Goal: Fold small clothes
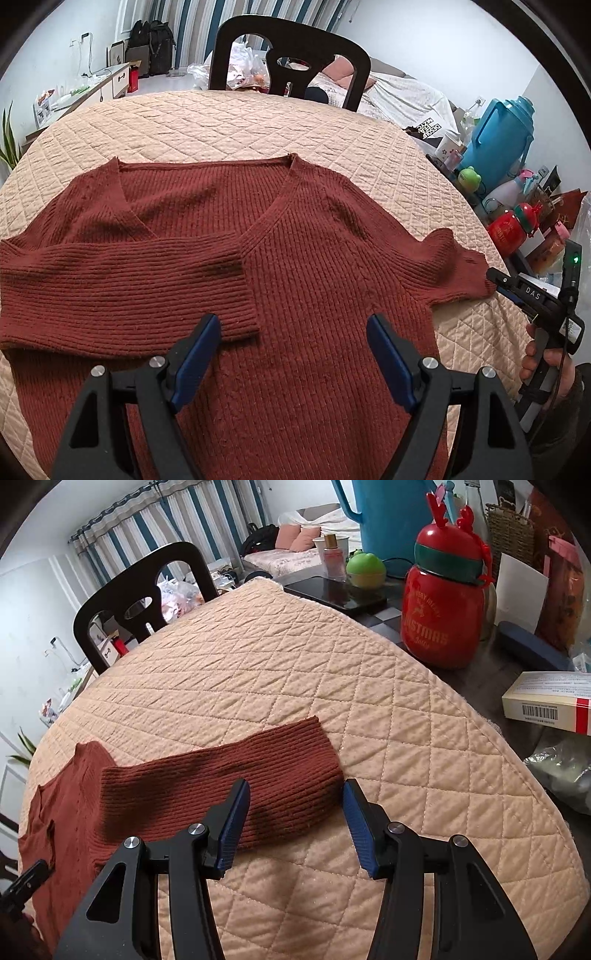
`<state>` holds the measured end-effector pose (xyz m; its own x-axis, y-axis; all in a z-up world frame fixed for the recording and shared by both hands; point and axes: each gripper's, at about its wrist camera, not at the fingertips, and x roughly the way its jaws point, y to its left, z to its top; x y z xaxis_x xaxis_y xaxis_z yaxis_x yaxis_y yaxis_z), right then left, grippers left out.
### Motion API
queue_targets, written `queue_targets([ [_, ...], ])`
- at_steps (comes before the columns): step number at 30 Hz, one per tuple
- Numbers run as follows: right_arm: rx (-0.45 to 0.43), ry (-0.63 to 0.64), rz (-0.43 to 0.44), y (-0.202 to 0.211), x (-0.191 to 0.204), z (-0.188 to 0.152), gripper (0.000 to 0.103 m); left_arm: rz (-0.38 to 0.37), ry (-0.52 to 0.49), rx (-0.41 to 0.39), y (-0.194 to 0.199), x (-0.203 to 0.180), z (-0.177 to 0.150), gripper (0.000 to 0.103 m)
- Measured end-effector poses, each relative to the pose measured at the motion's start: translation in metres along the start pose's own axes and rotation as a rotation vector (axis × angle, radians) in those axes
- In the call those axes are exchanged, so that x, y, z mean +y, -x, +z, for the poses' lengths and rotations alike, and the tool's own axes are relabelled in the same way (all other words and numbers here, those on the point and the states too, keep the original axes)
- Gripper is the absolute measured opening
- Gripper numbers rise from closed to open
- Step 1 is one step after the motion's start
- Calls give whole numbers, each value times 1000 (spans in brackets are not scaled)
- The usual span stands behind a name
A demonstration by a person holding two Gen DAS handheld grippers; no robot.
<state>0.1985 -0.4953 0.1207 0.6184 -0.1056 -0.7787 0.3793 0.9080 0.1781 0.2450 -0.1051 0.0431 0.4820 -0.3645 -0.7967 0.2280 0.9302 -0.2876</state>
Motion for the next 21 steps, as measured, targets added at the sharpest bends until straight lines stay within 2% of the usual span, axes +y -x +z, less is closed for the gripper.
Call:
queue_targets([
  [1,0,-3,2,0,-1,0,34,2,-1,0,-1,-1,0,83],
  [2,-2,-8,2,1,-2,0,28,4,1,-1,-1,-1,0,83],
  [3,-4,-9,1,1,-3,0,18,5,0,0,-1,-1,0,83],
  [6,-29,-17,39,10,-5,-2,6,4,-4,1,-1,-2,-1,83],
  [13,-122,16,138,44,9,-3,5,-7,6,5,1,-1,-2,83],
  [21,-195,141,285,83,59,-5,4,-23,13,-3,9,2,-3,84],
])
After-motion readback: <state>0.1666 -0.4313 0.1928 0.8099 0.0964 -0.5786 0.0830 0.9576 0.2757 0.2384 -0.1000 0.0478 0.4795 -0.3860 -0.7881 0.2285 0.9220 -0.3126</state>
